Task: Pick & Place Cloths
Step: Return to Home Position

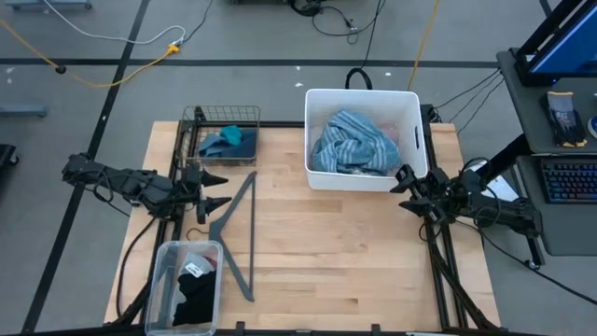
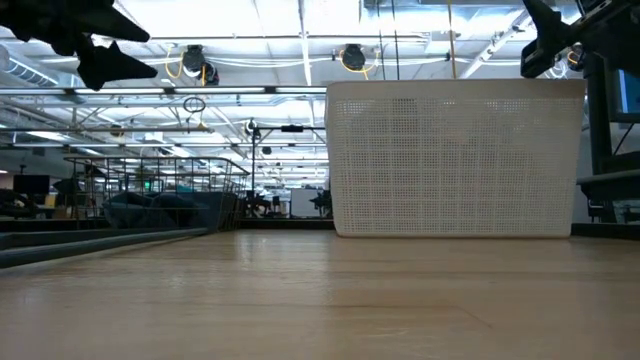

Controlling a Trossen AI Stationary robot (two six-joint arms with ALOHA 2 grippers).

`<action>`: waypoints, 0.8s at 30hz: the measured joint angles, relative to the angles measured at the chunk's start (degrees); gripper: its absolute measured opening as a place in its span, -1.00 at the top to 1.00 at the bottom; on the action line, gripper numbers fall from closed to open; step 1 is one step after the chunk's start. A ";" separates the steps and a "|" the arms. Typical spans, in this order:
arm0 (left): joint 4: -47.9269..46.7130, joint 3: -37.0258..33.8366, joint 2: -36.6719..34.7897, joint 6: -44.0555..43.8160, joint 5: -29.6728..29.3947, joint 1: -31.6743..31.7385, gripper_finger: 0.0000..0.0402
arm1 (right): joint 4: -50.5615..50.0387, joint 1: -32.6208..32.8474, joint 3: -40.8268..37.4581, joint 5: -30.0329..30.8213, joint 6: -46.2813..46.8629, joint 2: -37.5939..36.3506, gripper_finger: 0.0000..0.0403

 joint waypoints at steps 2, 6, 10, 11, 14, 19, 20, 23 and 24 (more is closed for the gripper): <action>-1.00 0.00 0.00 -0.53 0.05 0.02 -0.59 | 1.88 0.00 -0.02 0.08 0.74 0.00 0.00; -2.35 0.00 0.07 -0.66 0.55 0.00 -0.57 | 8.64 0.00 -0.04 0.08 -1.69 0.17 0.00; -2.09 0.00 0.04 -5.42 0.53 0.00 -0.57 | 18.24 0.00 -0.09 -0.09 0.68 0.15 0.00; -1.99 0.00 0.04 -6.17 0.51 0.01 -0.58 | 20.19 0.00 -0.09 -0.02 0.16 0.15 0.00; -0.96 0.00 0.04 -7.19 0.50 0.00 -0.60 | 22.38 0.00 -0.09 -3.73 -0.86 0.19 0.00; -0.34 0.00 0.04 -6.91 0.50 0.00 -0.58 | 19.95 0.03 -0.09 -6.04 4.49 1.21 0.00; -0.52 0.00 0.07 -6.81 0.50 0.01 -0.57 | 18.86 0.07 -0.09 -6.15 5.53 1.75 0.00; -1.26 0.00 0.05 -5.59 0.50 0.00 -0.55 | 15.92 0.83 0.26 -7.59 8.12 3.76 0.00; -1.32 0.00 0.07 -4.94 0.50 0.00 -0.55 | 14.30 1.43 0.61 -7.64 8.46 4.56 0.00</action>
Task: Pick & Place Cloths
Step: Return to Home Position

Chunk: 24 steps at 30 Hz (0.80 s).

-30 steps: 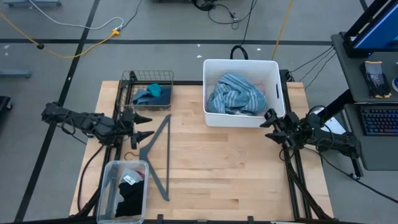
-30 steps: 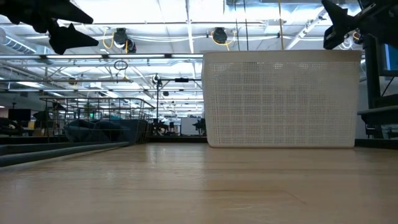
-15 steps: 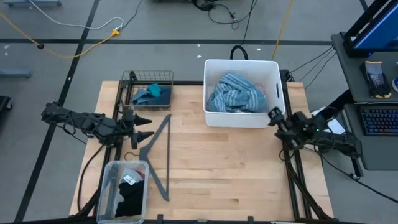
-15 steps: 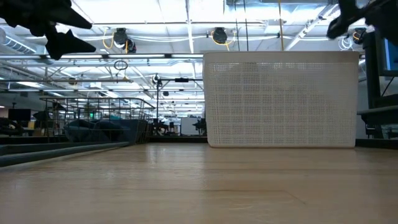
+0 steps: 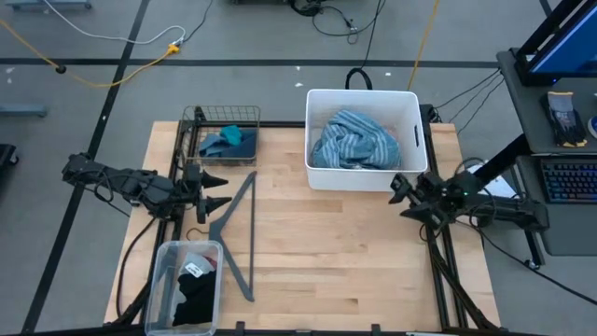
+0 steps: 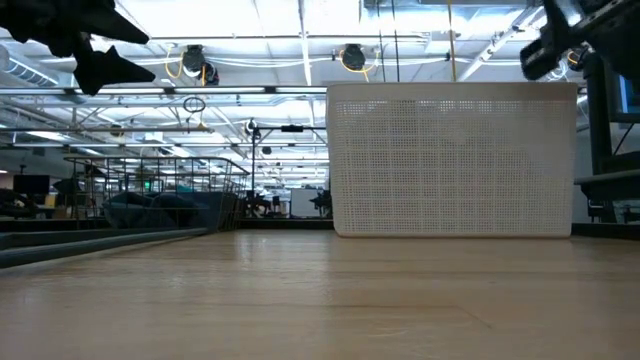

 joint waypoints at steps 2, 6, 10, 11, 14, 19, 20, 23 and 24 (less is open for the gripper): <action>0.03 0.00 -0.02 0.73 -0.02 0.00 -0.55 | -2.85 1.47 1.00 0.18 -0.40 1.87 0.00; -0.37 0.00 -0.02 0.87 -0.04 0.27 -0.54 | -8.62 5.37 3.28 0.20 -3.70 5.82 0.00; -0.77 0.00 -0.02 0.76 -0.04 1.23 -0.54 | -13.36 8.91 4.32 2.55 -8.41 9.76 0.00; -1.14 0.00 -0.02 0.48 -0.04 1.45 -0.55 | -15.00 9.58 4.36 4.11 -9.11 10.75 0.00; -2.17 0.00 -0.02 0.17 -0.09 2.01 -0.54 | -21.83 11.17 4.35 10.46 -11.41 13.41 0.00; -2.95 0.00 -0.02 -0.31 -0.09 2.93 -0.55 | -26.81 12.44 4.36 19.13 -13.66 16.69 0.00; -2.91 0.00 -0.02 0.45 -0.11 3.02 -0.54 | -27.07 12.47 4.37 20.11 -14.01 17.15 0.00; -2.20 0.00 -0.02 2.97 -0.11 3.46 -0.55 | -26.53 12.45 3.96 20.74 -14.63 17.86 0.00; -2.06 0.01 -0.02 3.71 -0.11 3.62 -0.54 | -26.50 12.45 3.52 21.15 -14.47 17.89 0.00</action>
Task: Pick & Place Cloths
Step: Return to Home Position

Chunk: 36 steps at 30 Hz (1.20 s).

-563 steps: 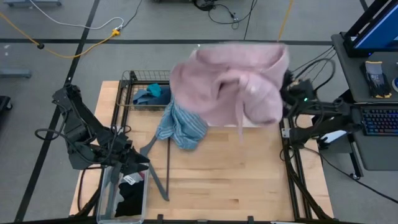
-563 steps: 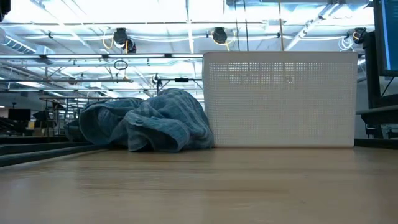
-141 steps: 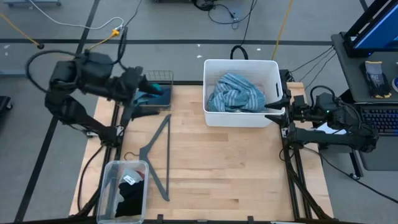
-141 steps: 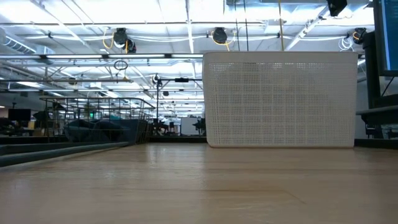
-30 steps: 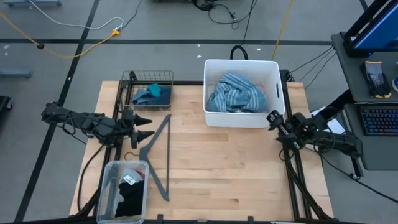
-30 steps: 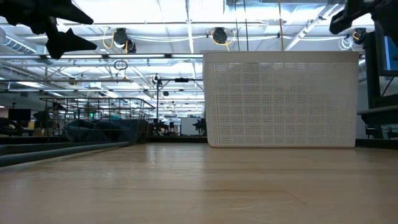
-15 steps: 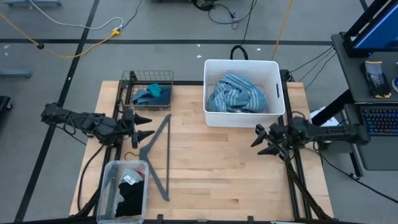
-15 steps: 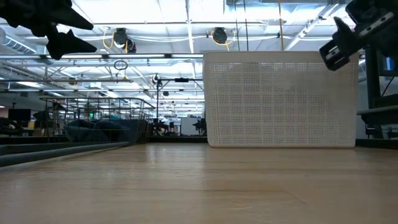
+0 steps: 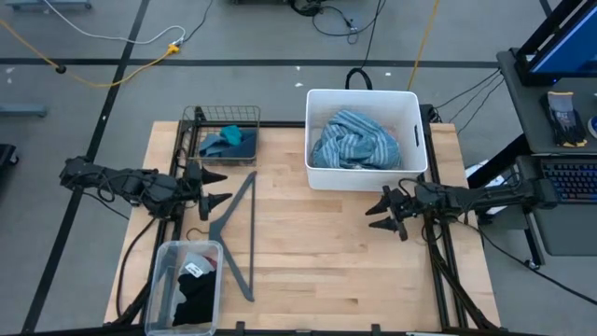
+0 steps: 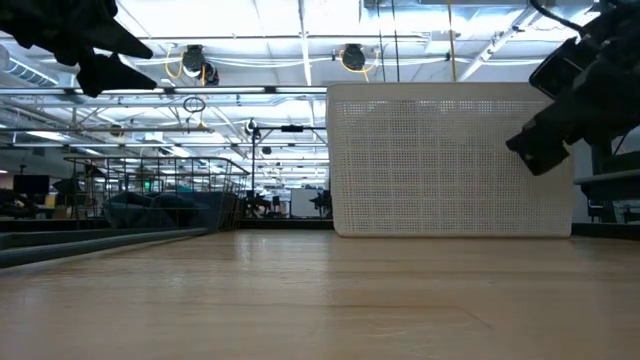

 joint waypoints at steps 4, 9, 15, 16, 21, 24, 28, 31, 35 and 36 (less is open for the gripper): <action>-0.66 0.01 0.00 2.27 -0.12 0.63 -0.54 | -0.12 0.00 -1.52 0.51 2.83 -0.02 0.00; -1.74 0.01 0.00 3.04 -2.49 1.68 -0.55 | 0.13 0.00 -1.92 0.45 6.14 -0.02 0.00; -2.13 0.01 0.00 3.61 -2.86 3.05 -0.54 | 3.32 0.00 -2.00 0.40 6.92 -0.02 0.00; -2.15 0.01 0.00 3.63 -2.86 3.07 -0.55 | 3.55 0.00 -2.02 0.40 6.92 -0.02 0.00; -2.64 0.01 0.00 3.16 -2.84 3.05 -0.55 | 3.54 0.00 -2.07 0.38 6.92 -0.02 0.00; -2.62 0.01 0.00 3.15 -2.84 3.05 -0.55 | 3.33 0.00 -2.07 0.36 6.92 -0.02 0.00; -2.53 0.01 0.00 3.11 -2.84 3.05 -0.55 | 3.33 0.00 -2.12 0.36 6.92 -0.02 0.00; -2.51 0.01 0.00 3.05 -2.84 3.05 -0.55 | 3.33 0.00 -2.13 0.36 6.92 -0.02 0.00; -2.48 0.01 0.00 2.98 -2.82 3.05 -0.55 | 3.33 0.00 -2.13 0.35 6.92 -0.02 0.00; -2.48 0.01 0.00 2.98 -2.82 3.05 -0.55 | 3.33 0.00 -2.13 0.36 6.92 -0.02 0.00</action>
